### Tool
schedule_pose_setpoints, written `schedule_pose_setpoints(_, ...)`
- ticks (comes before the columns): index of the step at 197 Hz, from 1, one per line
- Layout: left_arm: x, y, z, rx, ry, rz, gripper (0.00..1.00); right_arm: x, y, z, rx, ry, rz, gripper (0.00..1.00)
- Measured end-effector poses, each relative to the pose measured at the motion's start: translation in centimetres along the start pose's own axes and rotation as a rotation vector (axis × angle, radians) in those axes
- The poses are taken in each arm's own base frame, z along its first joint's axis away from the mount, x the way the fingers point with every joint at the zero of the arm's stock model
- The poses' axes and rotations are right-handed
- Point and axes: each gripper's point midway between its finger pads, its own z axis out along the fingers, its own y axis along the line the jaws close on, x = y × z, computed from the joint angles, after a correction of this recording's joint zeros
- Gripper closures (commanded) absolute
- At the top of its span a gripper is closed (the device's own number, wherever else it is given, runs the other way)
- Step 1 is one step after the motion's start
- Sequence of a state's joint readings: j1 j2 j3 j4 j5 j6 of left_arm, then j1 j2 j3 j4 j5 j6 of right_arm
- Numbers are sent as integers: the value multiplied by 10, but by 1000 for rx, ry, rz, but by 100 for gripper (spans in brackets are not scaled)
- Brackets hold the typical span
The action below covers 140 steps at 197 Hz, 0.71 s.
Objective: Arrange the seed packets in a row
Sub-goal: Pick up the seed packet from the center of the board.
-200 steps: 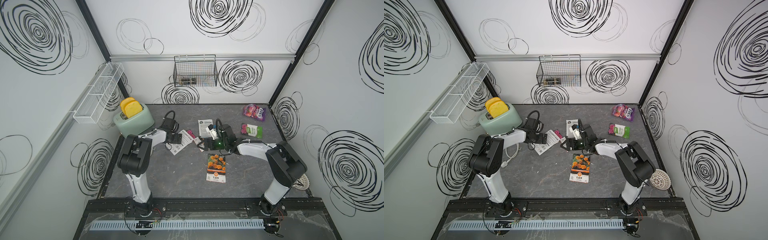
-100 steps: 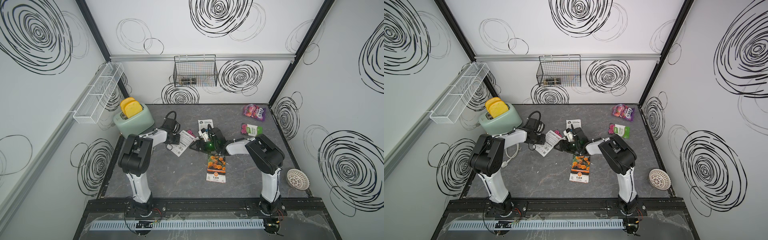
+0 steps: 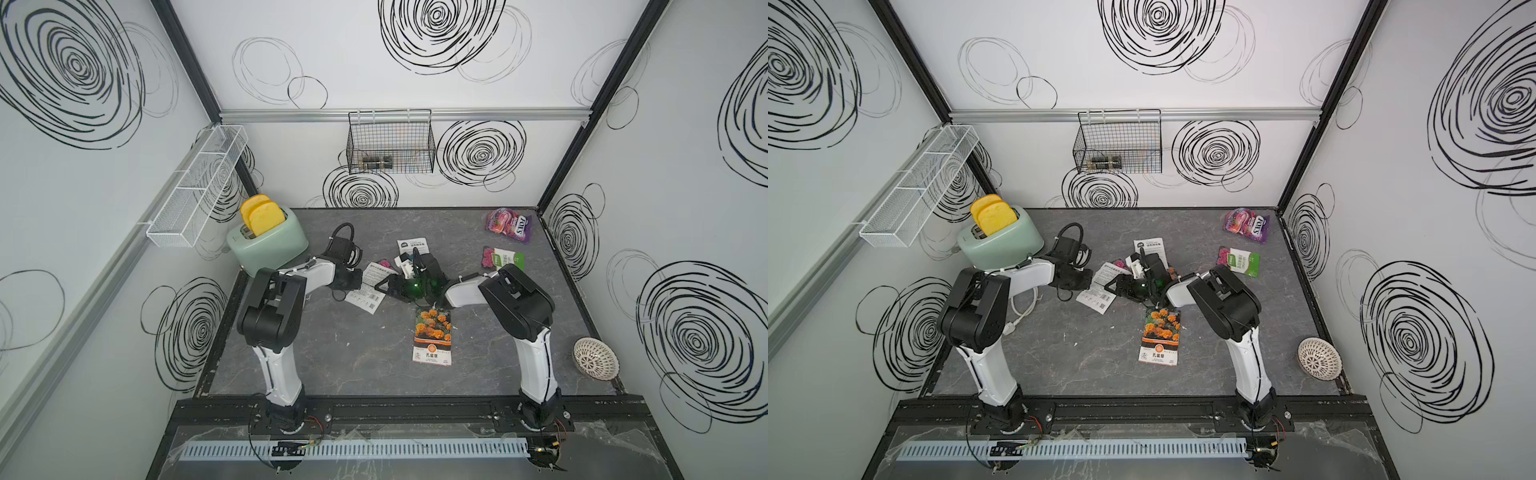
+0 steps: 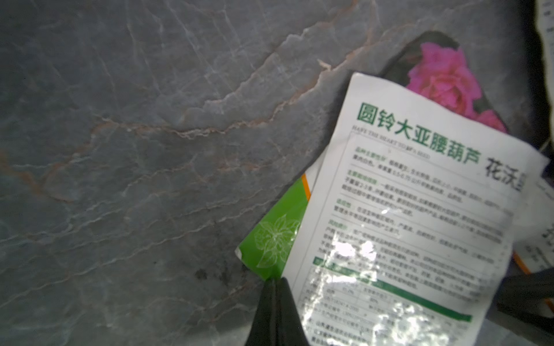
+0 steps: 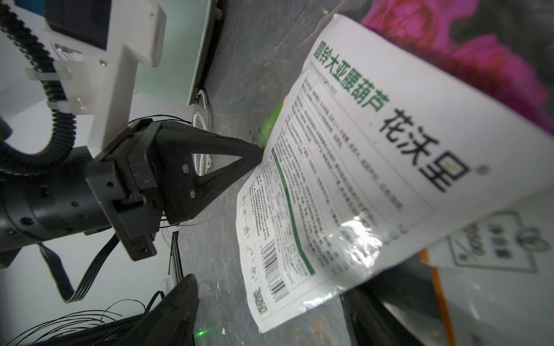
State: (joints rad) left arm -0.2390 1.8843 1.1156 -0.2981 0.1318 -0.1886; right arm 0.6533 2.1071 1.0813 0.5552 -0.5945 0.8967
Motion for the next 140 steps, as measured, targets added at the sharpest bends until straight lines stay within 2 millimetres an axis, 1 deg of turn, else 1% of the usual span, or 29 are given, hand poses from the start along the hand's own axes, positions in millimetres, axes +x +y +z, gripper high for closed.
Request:
schedule_pose_setpoints(3, 0, 0, 0, 1, 0, 0, 100, 0, -1, 1, 3, -1, 1, 40)
schedule_pose_setpoints(11, 0, -1, 0, 4, 1, 0, 100, 1, -3, 3, 4, 1, -1, 52)
schedule_pose_setpoints(18, 1, -3, 0, 7, 3, 0, 100, 1, -5, 4, 6, 1, 3, 60)
schedule_pose_setpoints(43, 1, -6, 0, 17, 5, 2, 100, 2, -11, 6, 22, -1, 16, 81)
schedule_pose_setpoints(53, 1, -7, 0, 17, 5, -1, 100, 1, -11, 7, 22, -3, 11, 90)
schedule_pose_setpoints(57, 1, -7, 0, 18, 4, -2, 98, 1, -11, 7, 25, -4, 12, 92)
schedule_pose_setpoints(74, 2, -9, -4, 19, 8, -10, 63, -4, -9, 7, 26, -10, -1, 98)
schedule_pose_setpoints(82, 0, -10, -9, 18, -2, -9, 52, -7, -7, 6, 29, -18, -9, 100)
schedule_pose_setpoints(94, -7, -14, -23, 9, -36, 0, 43, -14, -3, 3, 32, -25, -19, 100)
schedule_pose_setpoints(102, -15, -18, -36, 3, -74, 10, 40, -18, 2, 1, 33, -28, -26, 100)
schedule_pose_setpoints(116, -31, -27, -64, -2, -162, 35, 38, -31, 15, -4, 26, -40, -40, 100)
schedule_pose_setpoints(122, -39, -32, -80, -2, -210, 46, 37, -37, 21, -8, 21, -47, -42, 100)
schedule_pose_setpoints(140, -57, -48, -120, 11, -338, 79, 36, -58, 37, -25, 11, -81, -43, 100)
